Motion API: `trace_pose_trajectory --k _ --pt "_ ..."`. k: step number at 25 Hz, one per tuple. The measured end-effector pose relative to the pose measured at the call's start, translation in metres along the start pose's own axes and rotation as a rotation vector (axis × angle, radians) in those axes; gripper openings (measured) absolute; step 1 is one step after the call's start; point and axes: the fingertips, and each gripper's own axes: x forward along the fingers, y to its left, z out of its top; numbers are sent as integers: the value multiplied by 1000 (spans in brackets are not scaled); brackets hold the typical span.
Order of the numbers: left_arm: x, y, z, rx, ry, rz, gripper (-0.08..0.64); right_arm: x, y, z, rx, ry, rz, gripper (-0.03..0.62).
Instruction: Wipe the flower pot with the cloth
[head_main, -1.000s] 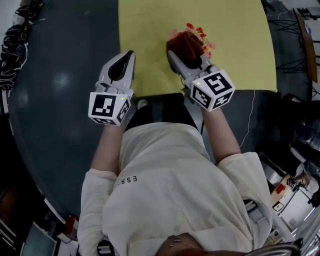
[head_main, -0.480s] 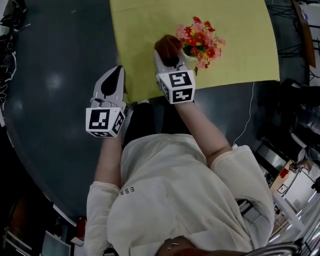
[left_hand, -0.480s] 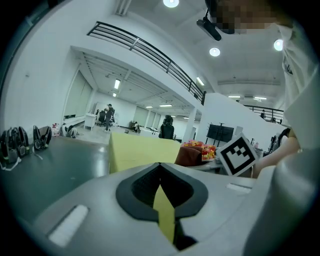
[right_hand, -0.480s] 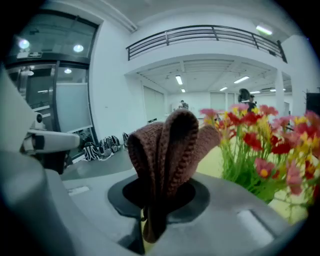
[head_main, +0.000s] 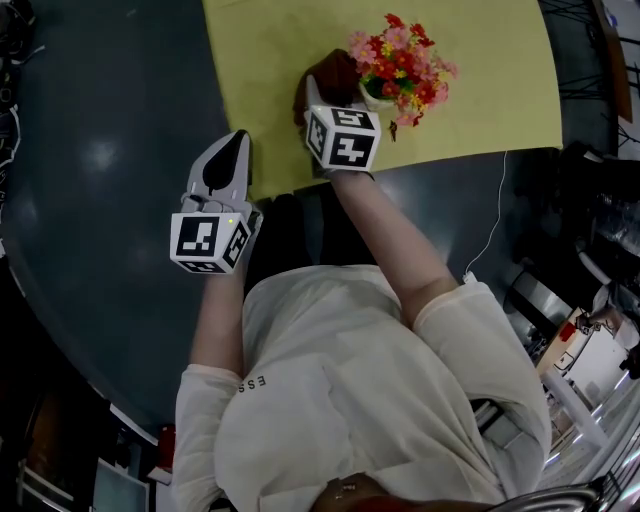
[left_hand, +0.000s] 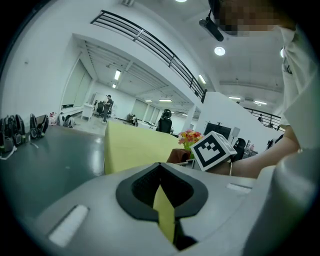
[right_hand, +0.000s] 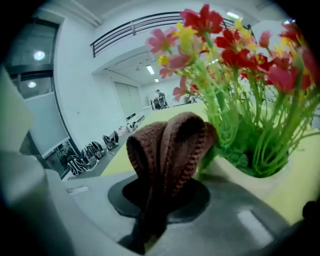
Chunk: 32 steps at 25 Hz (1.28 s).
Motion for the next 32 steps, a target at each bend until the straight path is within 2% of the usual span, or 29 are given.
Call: trace_pose_trajectory --k 6,11,20,26,31,32 --pt "11 -12 3 -2 6 -30 15 -21 -8 -17 180 40 47 57" --pt "24 -28 4 6 9 -63 15 -37 -22 -32 264 93 80 57" --pt "54 -59 -6 44 40 -117 15 -77 -64 -56 212 140 67 57" --pt "81 -76 -15 101 60 -151 15 -108 -112 -68 180 155 56 57" --pt "106 -100 -31 164 103 -254 15 -121 -167 -64 113 164 29 57" --pt "111 -105 -35 175 116 -275 59 -122 -180 -61 112 166 15 57"
